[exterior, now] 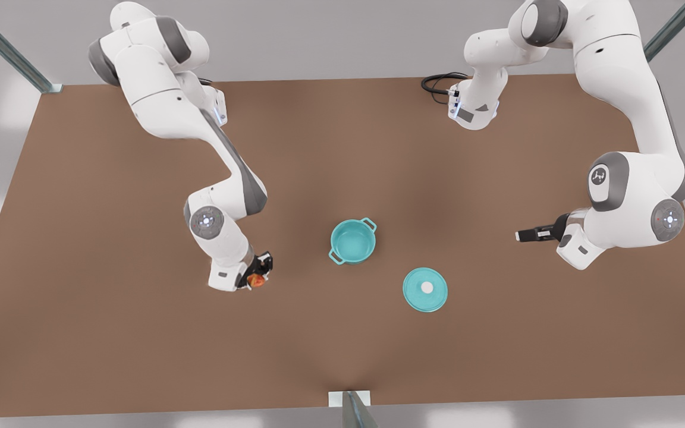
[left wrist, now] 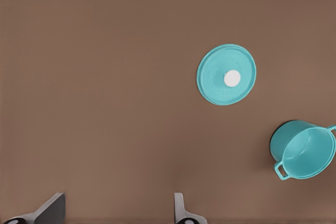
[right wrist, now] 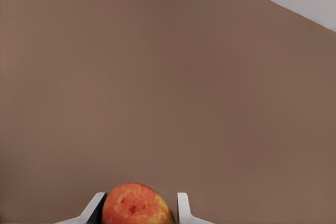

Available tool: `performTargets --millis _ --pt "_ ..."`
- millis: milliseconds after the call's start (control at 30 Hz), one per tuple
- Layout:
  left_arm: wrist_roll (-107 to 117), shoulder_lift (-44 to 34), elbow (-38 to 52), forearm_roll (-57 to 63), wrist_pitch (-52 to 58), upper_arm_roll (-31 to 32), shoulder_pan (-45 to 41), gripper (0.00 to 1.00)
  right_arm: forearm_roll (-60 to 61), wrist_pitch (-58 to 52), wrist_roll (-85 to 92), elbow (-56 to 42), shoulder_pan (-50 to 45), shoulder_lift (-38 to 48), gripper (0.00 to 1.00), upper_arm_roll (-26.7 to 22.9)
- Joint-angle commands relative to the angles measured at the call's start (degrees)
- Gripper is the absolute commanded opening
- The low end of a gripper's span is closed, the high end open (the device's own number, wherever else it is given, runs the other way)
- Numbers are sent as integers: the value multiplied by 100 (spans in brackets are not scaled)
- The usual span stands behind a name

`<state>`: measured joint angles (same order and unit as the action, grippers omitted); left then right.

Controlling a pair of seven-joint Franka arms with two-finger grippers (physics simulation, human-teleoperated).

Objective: Open the pot lid and put the potato into the pot

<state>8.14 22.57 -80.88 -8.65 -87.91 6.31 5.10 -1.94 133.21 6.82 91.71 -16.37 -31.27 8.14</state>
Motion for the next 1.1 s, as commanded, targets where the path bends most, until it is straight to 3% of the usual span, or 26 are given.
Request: performTargets --millis 0,500,1067 --pt "3 -7 2 4 28 2 0 100 -61 -67 -198 -83 -85 7 47 82" --pt "21 -7 2 4 55 2 -9 100 18 -59 -418 -725 -1623 -248 45 83" --pt "30 -7 2 13 63 2 -9 100 0 390 -734 -2026 -2546 -1944 45 -278"
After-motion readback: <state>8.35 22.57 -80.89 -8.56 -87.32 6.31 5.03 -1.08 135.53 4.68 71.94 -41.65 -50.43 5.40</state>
